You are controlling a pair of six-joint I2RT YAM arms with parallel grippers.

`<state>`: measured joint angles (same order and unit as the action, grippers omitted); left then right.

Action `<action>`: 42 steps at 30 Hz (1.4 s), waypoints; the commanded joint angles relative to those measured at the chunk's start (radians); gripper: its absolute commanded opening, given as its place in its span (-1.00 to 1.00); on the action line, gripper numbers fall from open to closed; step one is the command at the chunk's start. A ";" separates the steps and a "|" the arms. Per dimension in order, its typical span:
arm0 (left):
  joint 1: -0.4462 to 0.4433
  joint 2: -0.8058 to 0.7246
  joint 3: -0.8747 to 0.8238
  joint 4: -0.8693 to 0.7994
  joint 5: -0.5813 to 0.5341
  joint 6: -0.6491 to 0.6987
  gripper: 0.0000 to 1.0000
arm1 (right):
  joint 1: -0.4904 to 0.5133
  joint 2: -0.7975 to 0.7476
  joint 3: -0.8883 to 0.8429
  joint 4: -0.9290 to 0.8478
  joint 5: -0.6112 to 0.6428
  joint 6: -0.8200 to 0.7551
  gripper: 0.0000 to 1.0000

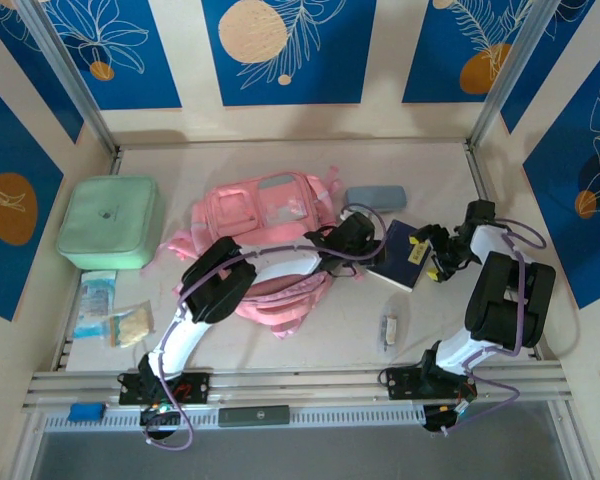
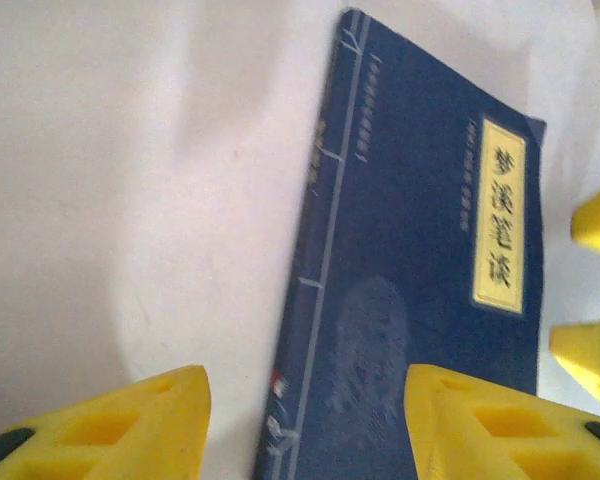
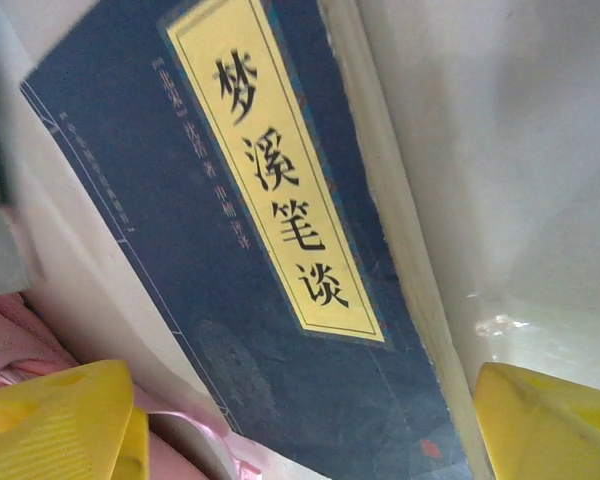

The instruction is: Pack the student bag

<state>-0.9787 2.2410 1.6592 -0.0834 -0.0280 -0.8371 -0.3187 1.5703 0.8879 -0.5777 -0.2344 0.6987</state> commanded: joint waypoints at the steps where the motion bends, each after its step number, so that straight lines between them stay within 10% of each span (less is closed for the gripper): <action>1: -0.011 0.075 0.073 -0.019 0.029 0.014 0.04 | 0.009 0.025 -0.019 0.010 -0.018 0.005 0.77; 17: -0.021 0.120 0.065 -0.037 0.083 0.011 -0.20 | 0.142 -0.003 0.020 -0.049 0.078 -0.011 0.80; 30: -0.025 0.110 0.064 -0.024 0.090 0.009 -0.22 | 0.132 -0.109 0.030 -0.036 -0.084 -0.077 0.77; 42: -0.023 0.105 0.065 -0.022 0.097 0.015 -0.21 | 0.068 -0.153 -0.013 -0.031 -0.145 -0.095 -0.09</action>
<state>-0.9886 2.3402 1.7302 -0.0895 0.0322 -0.8299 -0.2356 1.4158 0.8948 -0.6044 -0.3157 0.6174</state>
